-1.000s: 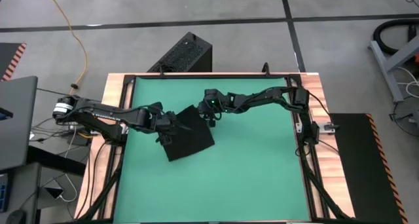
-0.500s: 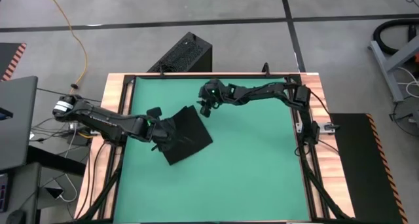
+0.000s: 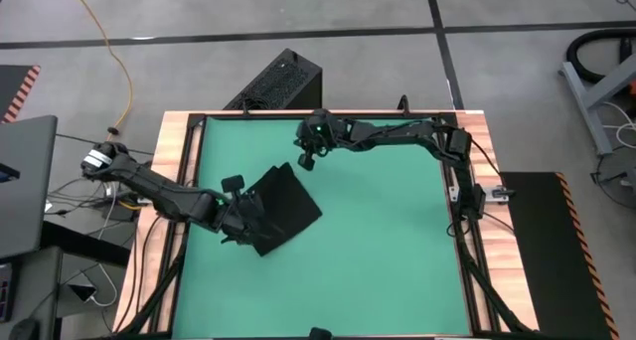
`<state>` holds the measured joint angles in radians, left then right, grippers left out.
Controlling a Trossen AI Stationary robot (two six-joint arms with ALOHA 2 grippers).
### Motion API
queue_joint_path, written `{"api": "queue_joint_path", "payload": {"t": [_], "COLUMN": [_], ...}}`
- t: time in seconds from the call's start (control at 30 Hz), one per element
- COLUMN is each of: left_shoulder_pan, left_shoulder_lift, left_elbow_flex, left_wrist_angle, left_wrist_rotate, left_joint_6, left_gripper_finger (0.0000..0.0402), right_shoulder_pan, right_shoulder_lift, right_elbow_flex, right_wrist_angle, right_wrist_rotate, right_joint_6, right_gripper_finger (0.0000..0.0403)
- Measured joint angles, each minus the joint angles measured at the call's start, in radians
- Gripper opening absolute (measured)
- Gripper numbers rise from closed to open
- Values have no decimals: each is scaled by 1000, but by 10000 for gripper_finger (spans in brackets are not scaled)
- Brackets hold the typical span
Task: Roll towel
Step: Roll the black towel
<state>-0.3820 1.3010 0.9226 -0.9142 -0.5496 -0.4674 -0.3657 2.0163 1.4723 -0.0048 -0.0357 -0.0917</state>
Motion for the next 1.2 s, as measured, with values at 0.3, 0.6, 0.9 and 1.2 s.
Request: {"api": "queue_joint_path", "payload": {"t": [0.3, 0.6, 0.9, 1.2], "left_shoulder_pan": [-52, -4, -13, -16], "left_shoulder_lift": [8, 8, 10, 10], "left_elbow_flex": [0, -91, -196, -221], "left_wrist_angle": [16, -55, 24, 68], "left_wrist_rotate": [-33, 38, 151, 177], "left_joint_6": [1, -132, -312, -353], "left_gripper_finger": [0, 0, 0, 0], "right_shoulder_pan": [9, 16, 30, 135], "right_shoulder_lift": [1, -34, 13, 30], "right_elbow_flex": [-6, -7, -6, -5], "right_wrist_angle": [17, -86, 0, -92], "right_wrist_rotate": [-84, -93, -178, -259], "right_joint_6": [99, 61, 87, 6], "right_gripper_finger": [6, 6, 6, 6]}}
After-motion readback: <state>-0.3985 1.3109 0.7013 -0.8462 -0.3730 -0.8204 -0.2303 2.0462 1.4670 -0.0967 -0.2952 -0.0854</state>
